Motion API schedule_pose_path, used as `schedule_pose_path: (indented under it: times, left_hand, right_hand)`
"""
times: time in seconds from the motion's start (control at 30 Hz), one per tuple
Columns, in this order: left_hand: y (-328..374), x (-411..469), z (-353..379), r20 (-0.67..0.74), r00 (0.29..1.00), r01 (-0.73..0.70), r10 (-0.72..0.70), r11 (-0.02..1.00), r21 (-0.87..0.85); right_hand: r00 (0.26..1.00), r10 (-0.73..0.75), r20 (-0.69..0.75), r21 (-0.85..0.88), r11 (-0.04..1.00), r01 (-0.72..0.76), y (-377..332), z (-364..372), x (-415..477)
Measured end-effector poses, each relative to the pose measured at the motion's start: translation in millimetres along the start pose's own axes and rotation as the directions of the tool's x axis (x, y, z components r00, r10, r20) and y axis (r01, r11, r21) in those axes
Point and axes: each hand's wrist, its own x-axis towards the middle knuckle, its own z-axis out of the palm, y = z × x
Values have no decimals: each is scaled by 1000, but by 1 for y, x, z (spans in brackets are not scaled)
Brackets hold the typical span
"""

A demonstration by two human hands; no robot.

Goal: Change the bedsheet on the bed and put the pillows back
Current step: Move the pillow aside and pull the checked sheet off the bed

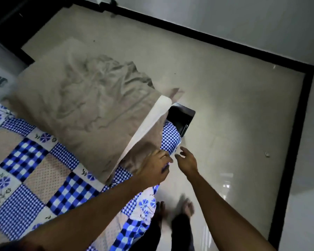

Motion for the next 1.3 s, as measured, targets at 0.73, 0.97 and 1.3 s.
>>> schedule_pose_path:
  times: [0.73, 0.97, 1.3]
  left_hand:
    - [-33, 114, 0, 233, 962, 117, -143, 985, 125]
    - [-8, 138, -15, 561, 769, -86, -307, 820, 566]
    - [2, 136, -24, 670, 593, -130, -445, 769, 626]
  right_hand:
    - [888, -453, -84, 32, 889, 457, -35, 15, 36]
    - [965, -252, 75, 233, 945, 229, -30, 5, 21]
    - [942, -328, 67, -113, 936, 333, -11, -5, 63]
